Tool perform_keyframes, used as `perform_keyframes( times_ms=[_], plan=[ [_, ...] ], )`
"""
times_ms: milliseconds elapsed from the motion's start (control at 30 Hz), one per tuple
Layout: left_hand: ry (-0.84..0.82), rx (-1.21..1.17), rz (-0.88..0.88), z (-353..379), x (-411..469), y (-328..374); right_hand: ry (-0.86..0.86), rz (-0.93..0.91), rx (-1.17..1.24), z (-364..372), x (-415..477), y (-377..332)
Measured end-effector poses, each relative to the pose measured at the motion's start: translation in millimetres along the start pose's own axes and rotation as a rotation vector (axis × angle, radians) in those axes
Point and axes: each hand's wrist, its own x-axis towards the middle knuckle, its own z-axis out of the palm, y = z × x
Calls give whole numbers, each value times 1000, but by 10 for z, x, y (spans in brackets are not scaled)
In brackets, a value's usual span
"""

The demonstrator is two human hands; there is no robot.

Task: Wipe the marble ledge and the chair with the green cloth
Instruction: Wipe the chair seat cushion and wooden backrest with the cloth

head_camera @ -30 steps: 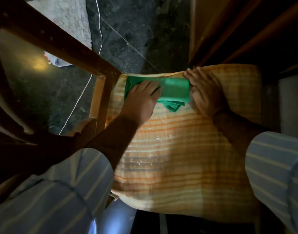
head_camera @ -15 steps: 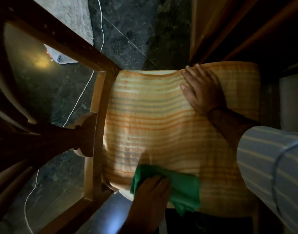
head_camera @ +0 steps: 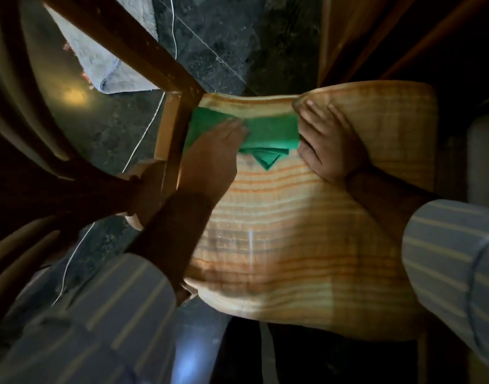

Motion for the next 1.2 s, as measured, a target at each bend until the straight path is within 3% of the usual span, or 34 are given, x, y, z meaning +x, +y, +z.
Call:
perform_keyframes(
  times_ms=[67,167,267,367,500,667,800,867,933,1000,1067,1200],
  plan=[
    [-90,51,24,221,27,-89,-26,14,-38,-7,5,-2],
    [-34,58,12,434,-279,-81,-23,23,-55,8,8,-5],
    [-20,40,23,598,-990,62,-12,30,-51,13,16,-4],
    [-137,-29,-9,692,-1958,261,-22,37,-42,9,13,-15],
    [-259,-164,77,502,-2728,498,-25,35,-32,-21,13,-34],
    [-49,-370,-146,94,-2135,418,-16,59,-59,-35,-30,-84],
    [160,-230,-111,-88,-1118,205,1,77,-77,-13,-36,-109],
    [123,-184,-58,59,-692,203,-2,76,-79,-11,-33,-107],
    [-19,-132,-33,302,-542,251,-12,73,-78,-19,-30,-106],
    [-87,-92,-30,508,-706,302,-28,69,-70,-30,-41,-98],
    [-37,-69,-9,662,-1143,406,-45,73,-58,-40,-42,-98],
    [-116,-218,102,825,-2315,792,-72,74,-48,-63,-34,-116]
  ],
)
